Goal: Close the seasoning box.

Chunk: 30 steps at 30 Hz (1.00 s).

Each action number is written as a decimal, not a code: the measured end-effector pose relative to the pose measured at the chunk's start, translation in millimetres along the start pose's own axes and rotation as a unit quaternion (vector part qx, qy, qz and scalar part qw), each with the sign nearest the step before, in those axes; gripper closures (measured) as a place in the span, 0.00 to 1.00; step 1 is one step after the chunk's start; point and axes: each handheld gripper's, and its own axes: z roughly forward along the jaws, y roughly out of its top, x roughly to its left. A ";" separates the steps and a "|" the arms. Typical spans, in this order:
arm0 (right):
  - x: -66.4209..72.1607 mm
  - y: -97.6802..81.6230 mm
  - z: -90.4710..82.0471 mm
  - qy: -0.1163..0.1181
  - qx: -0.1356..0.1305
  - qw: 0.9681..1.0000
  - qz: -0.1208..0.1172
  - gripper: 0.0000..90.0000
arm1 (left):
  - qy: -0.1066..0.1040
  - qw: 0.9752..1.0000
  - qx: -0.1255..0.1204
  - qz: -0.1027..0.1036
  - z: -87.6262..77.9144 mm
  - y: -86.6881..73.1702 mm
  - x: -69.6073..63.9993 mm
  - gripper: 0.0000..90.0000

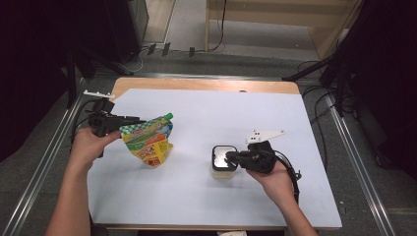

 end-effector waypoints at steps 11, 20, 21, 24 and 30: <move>-14.4 0.6 -17.5 -0.026 -0.035 0.999 0.002 0.76 | 0.001 1.000 -0.001 0.000 0.1 -0.4 0.2 0.51; -27.9 -1.4 -28.7 -0.041 -0.048 0.998 0.013 0.63 | 0.001 1.000 -0.001 0.001 0.9 -0.7 -0.2 0.51; -29.4 -1.8 -29.8 -0.043 -0.049 0.998 0.013 0.62 | 0.001 1.000 -0.001 0.001 0.9 -0.7 -0.2 0.51; -34.3 -3.6 -32.6 -0.049 -0.052 0.997 0.016 0.57 | 0.001 1.000 0.000 0.001 1.0 -0.8 -0.1 0.50; -45.5 -8.3 -38.8 -0.064 -0.057 0.996 0.014 0.53 | 0.002 1.000 0.000 0.000 0.9 -1.0 0.2 0.50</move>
